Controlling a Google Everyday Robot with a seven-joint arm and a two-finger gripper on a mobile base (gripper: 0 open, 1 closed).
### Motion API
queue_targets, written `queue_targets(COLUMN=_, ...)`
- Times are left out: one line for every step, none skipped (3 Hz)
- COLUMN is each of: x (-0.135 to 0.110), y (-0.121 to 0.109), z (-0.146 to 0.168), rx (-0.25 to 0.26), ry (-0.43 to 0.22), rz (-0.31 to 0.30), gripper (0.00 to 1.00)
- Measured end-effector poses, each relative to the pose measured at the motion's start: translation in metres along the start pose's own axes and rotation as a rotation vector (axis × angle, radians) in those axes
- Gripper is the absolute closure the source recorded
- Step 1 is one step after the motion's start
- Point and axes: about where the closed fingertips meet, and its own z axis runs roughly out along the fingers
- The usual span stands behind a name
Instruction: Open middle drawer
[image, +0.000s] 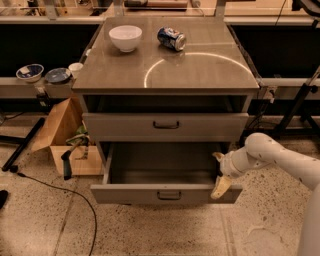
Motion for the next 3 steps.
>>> queue_targets(x=-0.0195, y=-0.0005, z=-0.019, rx=0.018, ry=-0.003, rz=-0.047, gripper=0.0)
queue_targets(x=-0.0195, y=-0.0005, z=-0.019, rx=0.018, ry=-0.003, rz=-0.047, gripper=0.0)
queue_targets(x=-0.0195, y=-0.0005, z=-0.019, rx=0.018, ry=-0.003, rz=-0.047, gripper=0.18)
